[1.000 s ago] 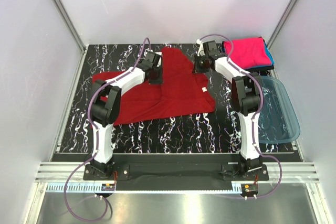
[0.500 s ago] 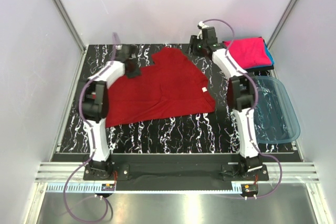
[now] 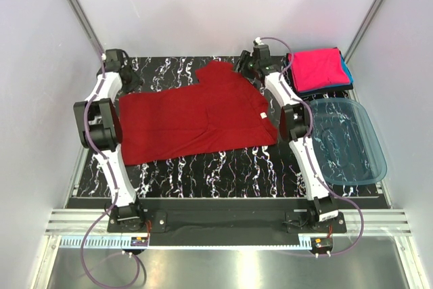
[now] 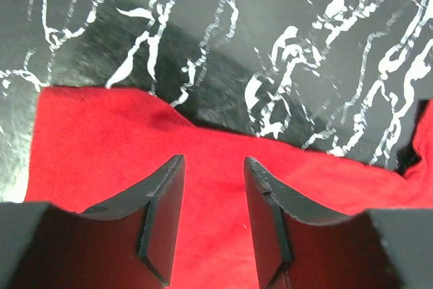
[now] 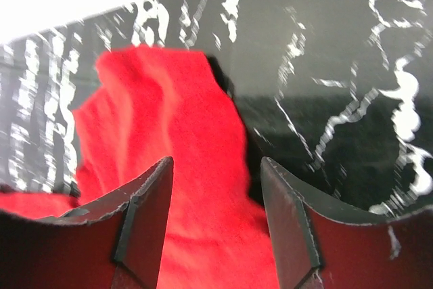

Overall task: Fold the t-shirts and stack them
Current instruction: Fold the tshirt

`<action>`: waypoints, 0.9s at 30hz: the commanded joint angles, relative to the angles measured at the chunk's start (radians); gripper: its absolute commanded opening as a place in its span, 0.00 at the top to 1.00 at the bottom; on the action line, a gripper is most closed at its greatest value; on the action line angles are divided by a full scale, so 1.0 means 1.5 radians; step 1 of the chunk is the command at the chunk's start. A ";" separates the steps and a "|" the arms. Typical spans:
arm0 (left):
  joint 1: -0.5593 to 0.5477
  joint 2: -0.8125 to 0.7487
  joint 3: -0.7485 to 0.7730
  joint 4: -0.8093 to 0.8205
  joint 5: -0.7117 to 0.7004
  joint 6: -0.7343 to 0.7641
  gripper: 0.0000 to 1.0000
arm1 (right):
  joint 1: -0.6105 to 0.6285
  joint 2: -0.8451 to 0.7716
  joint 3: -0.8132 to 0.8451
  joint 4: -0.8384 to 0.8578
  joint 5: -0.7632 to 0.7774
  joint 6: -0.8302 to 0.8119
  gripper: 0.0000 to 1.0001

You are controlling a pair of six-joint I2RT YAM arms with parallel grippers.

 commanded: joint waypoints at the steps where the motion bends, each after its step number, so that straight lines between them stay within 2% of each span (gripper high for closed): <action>1: 0.025 0.025 0.026 0.004 0.019 0.000 0.52 | 0.000 0.036 0.057 0.116 -0.031 0.095 0.38; 4: 0.047 0.029 0.019 0.003 0.004 0.001 0.51 | 0.003 0.068 0.073 0.131 -0.025 0.147 0.38; 11: 0.067 0.045 0.009 -0.006 -0.061 0.033 0.48 | 0.009 0.062 0.055 0.146 0.043 0.147 0.38; 15: 0.069 0.062 0.023 -0.018 -0.078 0.047 0.45 | 0.014 0.086 0.060 0.173 0.028 0.204 0.39; 17: 0.073 0.071 0.031 -0.018 -0.070 0.044 0.43 | 0.024 0.102 0.067 0.184 0.014 0.243 0.39; 21: 0.075 0.111 0.057 -0.030 -0.027 0.052 0.42 | 0.035 0.097 0.057 0.182 0.032 0.252 0.40; 23: 0.076 0.116 0.061 -0.031 0.000 0.054 0.46 | 0.033 0.089 0.040 0.179 0.046 0.264 0.46; 24: 0.076 0.119 0.063 -0.031 0.006 0.056 0.50 | 0.031 0.087 0.037 0.178 0.047 0.266 0.56; 27: 0.076 0.130 0.070 -0.030 0.022 0.057 0.65 | 0.027 0.076 0.022 0.176 0.049 0.260 0.74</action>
